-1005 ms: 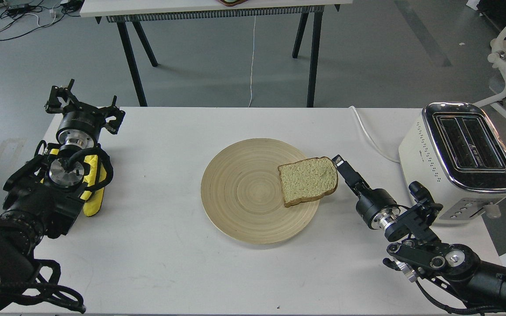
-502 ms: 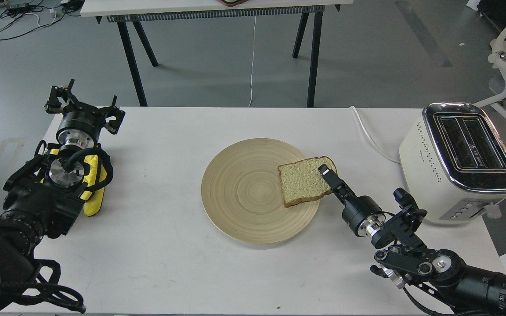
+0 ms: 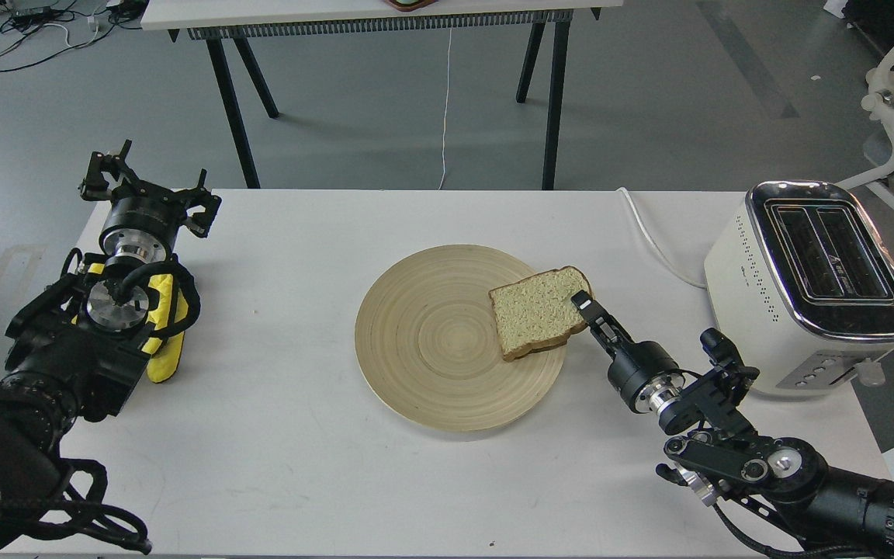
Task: Put bread in toaster with right arm
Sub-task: 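Lift the bread slice off the plate and carry it above the toaster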
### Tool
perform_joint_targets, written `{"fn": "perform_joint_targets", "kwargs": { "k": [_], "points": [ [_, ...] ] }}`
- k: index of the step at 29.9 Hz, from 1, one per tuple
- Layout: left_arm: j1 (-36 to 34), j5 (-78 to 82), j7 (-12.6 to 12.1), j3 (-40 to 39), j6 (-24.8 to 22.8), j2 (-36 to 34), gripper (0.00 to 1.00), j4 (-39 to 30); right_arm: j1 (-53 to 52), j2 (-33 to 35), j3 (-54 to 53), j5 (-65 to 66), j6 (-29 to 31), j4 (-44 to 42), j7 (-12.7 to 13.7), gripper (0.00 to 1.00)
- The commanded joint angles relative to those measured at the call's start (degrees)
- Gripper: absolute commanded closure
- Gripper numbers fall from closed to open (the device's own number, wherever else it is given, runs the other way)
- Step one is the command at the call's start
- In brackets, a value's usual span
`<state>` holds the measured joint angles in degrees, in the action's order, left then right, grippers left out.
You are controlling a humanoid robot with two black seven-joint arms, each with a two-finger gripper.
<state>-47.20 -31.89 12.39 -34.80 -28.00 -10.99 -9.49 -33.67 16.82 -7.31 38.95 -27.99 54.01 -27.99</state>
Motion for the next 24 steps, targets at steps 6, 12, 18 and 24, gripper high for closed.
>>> {"fn": "perform_joint_targets", "kwargs": {
  "k": [6, 12, 18, 24],
  "points": [
    [0.0, -0.01, 0.0, 0.0, 0.0, 0.0, 0.0, 0.0, -1.04, 21.74, -13.69, -0.11, -0.01, 18.13, -0.01, 1.0],
    [0.0, 0.07, 0.0, 0.0, 0.0, 0.0, 0.0, 0.0, -1.04, 38.53, -16.07, 0.24, -0.01, 22.11, -0.01, 1.0],
    [0.0, -0.01, 0.0, 0.0, 0.0, 0.0, 0.0, 0.0, -0.08, 48.21, -13.27, 3.4, -0.01, 21.23, -0.01, 1.0],
    [0.0, 0.07, 0.0, 0.0, 0.0, 0.0, 0.0, 0.0, -0.08, 50.86, -6.23, 5.78, -0.01, 21.14, -0.01, 1.0]
  ]
}}
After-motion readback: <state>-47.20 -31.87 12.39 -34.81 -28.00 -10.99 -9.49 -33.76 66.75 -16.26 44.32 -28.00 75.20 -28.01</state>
